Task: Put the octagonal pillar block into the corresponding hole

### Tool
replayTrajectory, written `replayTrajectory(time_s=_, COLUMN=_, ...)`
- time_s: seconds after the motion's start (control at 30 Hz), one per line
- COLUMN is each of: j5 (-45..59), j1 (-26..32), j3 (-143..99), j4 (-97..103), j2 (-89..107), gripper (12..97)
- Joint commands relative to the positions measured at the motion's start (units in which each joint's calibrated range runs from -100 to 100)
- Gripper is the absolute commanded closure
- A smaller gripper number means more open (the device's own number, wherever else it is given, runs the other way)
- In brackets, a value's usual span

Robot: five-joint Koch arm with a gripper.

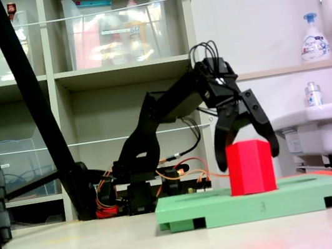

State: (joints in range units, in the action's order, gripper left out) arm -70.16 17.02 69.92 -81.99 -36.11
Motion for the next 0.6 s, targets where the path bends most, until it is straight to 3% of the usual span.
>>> replayTrajectory(time_s=0.0, j5=0.15, j1=-1.27, j3=2.17, j4=4.90, j2=-0.20, gripper=65.3)
replayTrajectory(time_s=0.27, j5=0.15, j1=-1.86, j3=2.17, j4=3.85, j2=-0.20, gripper=55.0)
replayTrajectory(time_s=0.57, j5=7.72, j1=-2.00, j3=2.07, j4=2.11, j2=-0.76, gripper=56.3)
